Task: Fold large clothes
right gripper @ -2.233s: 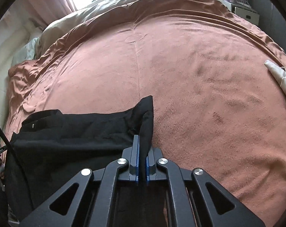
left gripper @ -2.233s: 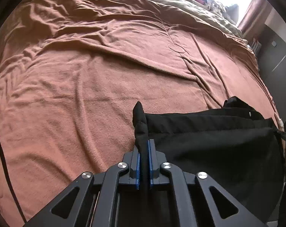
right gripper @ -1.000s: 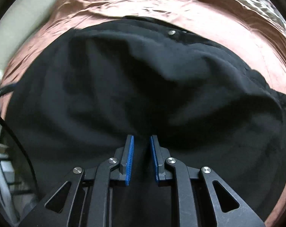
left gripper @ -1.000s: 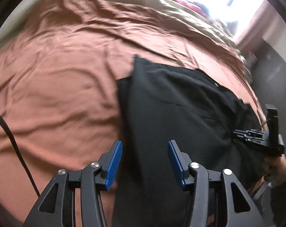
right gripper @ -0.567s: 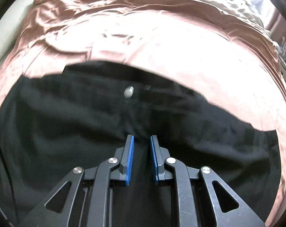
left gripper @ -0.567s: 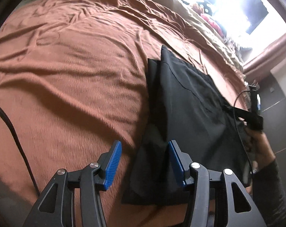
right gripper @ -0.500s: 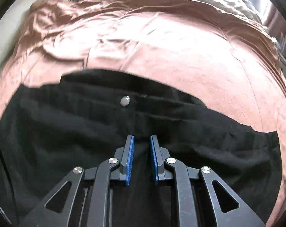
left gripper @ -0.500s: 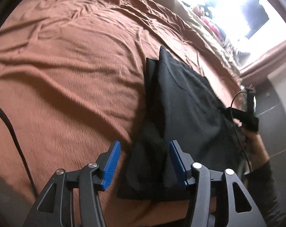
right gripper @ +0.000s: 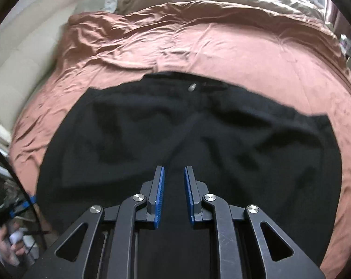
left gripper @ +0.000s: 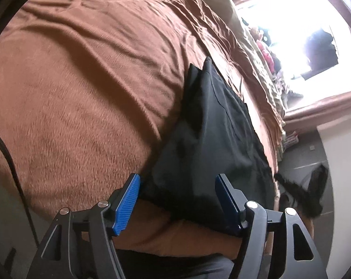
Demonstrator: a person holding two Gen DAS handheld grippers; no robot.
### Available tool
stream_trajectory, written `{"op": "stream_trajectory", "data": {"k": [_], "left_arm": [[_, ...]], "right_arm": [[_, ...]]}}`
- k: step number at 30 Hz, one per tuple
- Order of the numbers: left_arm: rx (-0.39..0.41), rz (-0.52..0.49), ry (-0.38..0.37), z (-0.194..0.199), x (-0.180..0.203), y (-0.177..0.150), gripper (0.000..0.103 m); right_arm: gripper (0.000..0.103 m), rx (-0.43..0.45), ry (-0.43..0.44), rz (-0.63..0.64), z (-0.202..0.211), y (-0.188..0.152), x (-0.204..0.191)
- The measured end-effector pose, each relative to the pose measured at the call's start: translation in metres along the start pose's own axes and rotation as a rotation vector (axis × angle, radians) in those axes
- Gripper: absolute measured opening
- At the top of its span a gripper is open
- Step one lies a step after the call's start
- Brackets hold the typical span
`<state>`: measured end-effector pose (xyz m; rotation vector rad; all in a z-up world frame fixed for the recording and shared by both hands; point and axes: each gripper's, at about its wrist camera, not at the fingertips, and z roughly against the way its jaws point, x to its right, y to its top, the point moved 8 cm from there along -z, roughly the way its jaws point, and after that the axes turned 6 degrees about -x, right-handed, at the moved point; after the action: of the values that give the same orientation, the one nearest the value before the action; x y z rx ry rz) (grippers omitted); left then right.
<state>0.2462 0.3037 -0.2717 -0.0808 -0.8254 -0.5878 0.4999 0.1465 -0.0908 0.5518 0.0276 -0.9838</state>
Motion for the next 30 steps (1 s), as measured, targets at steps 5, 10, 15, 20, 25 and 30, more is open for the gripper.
{"op": "stream_trajectory", "data": {"k": [5, 10, 15, 20, 25, 30], "left_arm": [[-0.031, 0.035, -0.025, -0.011, -0.008, -0.009, 0.069], [-0.027, 0.017, -0.057, -0.022, 0.000, -0.007, 0.070], [-0.006, -0.017, -0.073, -0.031, 0.009, -0.006, 0.070], [0.008, 0.012, -0.074, -0.034, 0.002, -0.006, 0.056], [0.017, 0.017, -0.079, -0.032, -0.001, -0.004, 0.052], [0.029, 0.040, -0.094, -0.029, -0.005, -0.006, 0.051]], "right_arm": [[0.014, 0.001, 0.049, -0.002, 0.012, -0.036, -0.012], [0.014, -0.055, 0.042, 0.061, 0.013, -0.067, -0.029], [0.014, -0.112, 0.010, 0.119, -0.001, -0.095, -0.044], [0.014, -0.167, -0.014, 0.136, -0.012, -0.105, -0.054], [0.014, -0.218, -0.064, 0.126, -0.028, -0.103, -0.048], [0.014, -0.232, -0.102, 0.114, -0.054, -0.089, -0.043]]}}
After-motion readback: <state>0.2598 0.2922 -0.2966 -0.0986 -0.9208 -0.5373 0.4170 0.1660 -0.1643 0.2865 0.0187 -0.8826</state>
